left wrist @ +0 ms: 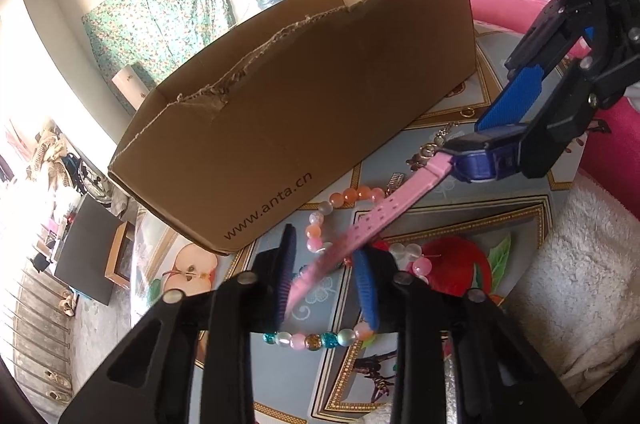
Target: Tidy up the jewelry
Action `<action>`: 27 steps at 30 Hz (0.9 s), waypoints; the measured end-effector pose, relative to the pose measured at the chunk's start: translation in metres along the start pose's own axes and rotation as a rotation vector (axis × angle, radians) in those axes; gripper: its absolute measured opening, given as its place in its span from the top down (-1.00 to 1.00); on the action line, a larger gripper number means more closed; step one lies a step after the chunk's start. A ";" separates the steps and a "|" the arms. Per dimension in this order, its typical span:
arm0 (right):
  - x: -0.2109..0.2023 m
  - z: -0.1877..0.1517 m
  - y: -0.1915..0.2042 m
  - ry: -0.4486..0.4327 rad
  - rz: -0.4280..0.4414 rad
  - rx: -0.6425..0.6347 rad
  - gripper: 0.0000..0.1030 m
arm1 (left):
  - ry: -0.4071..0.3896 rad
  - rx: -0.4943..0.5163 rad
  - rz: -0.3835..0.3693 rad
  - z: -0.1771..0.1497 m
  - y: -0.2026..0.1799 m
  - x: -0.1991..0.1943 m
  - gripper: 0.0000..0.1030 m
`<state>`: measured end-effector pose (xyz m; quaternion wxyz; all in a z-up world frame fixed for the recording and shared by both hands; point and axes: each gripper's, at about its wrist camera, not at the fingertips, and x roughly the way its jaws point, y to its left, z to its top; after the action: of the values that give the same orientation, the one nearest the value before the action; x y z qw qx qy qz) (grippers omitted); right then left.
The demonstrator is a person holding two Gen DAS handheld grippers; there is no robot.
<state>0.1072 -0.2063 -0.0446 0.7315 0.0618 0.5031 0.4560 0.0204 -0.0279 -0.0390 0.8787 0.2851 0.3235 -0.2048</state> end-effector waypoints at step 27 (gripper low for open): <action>0.054 -0.060 0.056 -0.023 -0.625 -0.252 0.38 | 0.171 -0.276 -0.205 0.020 0.035 0.015 0.90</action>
<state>0.0297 -0.1570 -0.0795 0.8435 -0.1814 0.4290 0.2673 0.0590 -0.0166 -0.0242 0.8533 0.1439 0.4493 -0.2221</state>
